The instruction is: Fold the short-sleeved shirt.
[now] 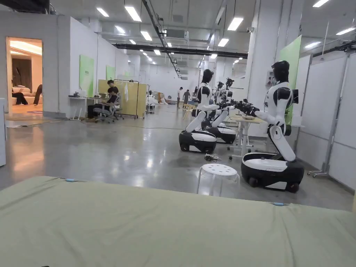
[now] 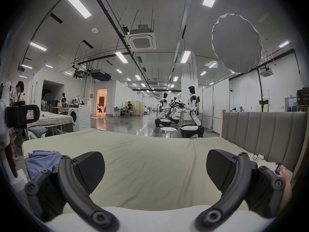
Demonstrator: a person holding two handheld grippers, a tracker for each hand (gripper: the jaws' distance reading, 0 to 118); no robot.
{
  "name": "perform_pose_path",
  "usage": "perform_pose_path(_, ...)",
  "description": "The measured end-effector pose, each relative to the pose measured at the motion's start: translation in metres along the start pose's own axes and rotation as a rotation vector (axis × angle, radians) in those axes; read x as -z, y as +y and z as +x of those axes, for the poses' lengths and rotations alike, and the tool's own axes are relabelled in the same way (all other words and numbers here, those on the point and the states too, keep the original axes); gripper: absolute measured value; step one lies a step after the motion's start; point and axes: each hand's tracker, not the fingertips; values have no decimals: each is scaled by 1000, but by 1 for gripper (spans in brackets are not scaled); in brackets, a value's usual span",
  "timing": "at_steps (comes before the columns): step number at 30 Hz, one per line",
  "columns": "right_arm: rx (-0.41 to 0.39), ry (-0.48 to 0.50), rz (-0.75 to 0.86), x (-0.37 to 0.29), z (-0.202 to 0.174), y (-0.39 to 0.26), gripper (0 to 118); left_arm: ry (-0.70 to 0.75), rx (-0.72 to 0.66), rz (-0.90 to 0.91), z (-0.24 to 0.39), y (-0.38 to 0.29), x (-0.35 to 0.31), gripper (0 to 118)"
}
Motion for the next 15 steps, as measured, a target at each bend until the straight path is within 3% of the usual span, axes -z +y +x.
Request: perform_pose_path(15,-19,7,-25,4,-2,3,118,20,111,3,10,-1,0,101)
